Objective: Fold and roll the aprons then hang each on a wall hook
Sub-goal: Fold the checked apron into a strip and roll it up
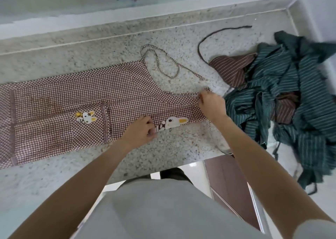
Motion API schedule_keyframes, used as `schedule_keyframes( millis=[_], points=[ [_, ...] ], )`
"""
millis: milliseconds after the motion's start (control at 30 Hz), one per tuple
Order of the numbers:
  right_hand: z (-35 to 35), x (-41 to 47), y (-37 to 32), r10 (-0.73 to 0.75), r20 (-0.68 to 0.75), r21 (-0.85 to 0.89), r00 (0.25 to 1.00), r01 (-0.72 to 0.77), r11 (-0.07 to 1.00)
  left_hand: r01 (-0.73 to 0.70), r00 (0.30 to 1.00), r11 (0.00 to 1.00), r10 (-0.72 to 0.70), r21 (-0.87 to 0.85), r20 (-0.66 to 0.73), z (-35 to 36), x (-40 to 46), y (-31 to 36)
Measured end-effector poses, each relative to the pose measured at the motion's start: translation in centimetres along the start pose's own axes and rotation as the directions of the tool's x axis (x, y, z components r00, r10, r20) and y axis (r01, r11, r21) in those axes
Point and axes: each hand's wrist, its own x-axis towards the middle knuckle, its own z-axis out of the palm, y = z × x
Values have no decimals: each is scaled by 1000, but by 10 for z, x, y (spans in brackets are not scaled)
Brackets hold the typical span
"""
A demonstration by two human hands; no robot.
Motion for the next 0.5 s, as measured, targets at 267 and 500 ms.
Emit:
schedule_keyframes(
  millis=[267, 500],
  points=[
    [-2, 25, 43, 53, -72, -5, 996, -53, 999, 38, 999, 999, -38, 19, -31, 4, -1, 9],
    [40, -33, 15, -456, 63, 27, 888, 455, 890, 16, 998, 999, -19, -42, -65, 6, 1, 15]
  ],
)
